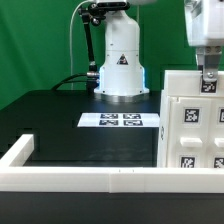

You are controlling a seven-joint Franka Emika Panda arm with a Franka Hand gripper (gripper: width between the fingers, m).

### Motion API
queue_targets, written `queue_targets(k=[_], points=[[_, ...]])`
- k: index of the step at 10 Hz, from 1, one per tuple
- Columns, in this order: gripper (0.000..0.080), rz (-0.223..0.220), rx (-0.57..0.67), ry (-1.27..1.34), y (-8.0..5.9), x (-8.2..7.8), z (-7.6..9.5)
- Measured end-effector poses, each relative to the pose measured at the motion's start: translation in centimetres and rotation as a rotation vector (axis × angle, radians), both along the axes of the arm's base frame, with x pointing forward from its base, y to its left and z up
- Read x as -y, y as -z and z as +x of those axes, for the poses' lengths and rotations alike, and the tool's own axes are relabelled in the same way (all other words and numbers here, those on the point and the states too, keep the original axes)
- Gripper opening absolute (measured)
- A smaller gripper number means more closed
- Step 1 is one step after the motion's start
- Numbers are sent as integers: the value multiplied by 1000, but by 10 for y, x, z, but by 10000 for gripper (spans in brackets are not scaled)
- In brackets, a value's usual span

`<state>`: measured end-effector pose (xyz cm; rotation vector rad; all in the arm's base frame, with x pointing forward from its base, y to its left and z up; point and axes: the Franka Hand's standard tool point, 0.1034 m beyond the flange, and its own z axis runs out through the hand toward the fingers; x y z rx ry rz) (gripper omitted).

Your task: Assemble cabinet

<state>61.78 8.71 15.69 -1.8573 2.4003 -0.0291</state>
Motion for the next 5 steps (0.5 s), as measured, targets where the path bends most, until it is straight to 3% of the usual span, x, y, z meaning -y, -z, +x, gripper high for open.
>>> queue_targets(k=[5], points=[[556, 47, -2, 99, 0, -1, 1]])
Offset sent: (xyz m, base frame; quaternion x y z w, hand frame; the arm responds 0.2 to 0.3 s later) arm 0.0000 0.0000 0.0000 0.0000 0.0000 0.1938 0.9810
